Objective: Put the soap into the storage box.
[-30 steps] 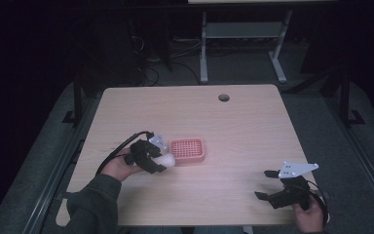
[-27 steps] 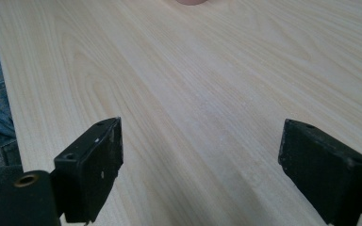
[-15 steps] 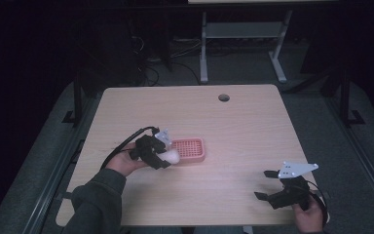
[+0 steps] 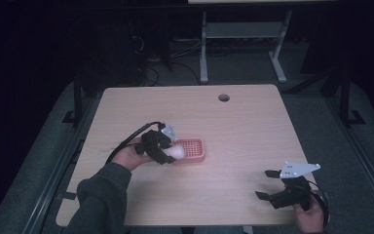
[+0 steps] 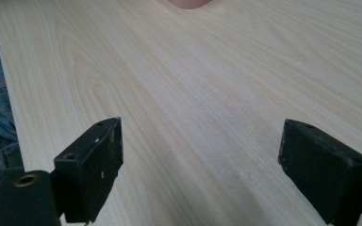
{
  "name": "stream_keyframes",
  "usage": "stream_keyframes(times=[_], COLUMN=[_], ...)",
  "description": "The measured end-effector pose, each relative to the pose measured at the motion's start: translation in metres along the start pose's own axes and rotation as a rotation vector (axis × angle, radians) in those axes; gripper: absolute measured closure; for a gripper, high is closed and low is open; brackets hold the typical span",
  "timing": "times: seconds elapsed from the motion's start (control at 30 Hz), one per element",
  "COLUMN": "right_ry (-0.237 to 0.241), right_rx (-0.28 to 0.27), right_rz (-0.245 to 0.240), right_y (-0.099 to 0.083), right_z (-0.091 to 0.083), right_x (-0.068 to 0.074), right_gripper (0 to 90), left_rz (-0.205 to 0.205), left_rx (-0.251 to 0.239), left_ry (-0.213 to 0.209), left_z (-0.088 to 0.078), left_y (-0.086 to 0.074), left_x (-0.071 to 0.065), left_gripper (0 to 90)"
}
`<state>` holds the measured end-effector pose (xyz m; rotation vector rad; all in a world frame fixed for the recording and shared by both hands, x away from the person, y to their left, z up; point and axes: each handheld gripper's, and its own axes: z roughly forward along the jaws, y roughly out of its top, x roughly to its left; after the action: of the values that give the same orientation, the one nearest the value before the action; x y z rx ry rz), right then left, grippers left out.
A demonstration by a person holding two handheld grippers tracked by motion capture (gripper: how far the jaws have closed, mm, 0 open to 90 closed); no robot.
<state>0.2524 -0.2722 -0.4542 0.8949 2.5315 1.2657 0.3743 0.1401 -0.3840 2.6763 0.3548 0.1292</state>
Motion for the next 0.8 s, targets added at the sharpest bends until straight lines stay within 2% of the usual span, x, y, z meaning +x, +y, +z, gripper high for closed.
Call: stream_keyframes(times=[0.67,0.8], right_ry=[0.002,0.001], right_rx=[-0.001,-0.001], right_rz=[0.000,0.003], right_y=[0.000,0.000], right_z=[0.000,0.000], right_x=[0.000,0.000], right_gripper=[14.2,14.1], left_rz=[0.020,0.038], left_rx=[-0.011,-0.005], left_ry=[0.002,0.006], left_z=[-0.001,0.001], left_y=[0.021,0.028], left_x=[0.011,0.011], left_gripper=[49.1,49.1])
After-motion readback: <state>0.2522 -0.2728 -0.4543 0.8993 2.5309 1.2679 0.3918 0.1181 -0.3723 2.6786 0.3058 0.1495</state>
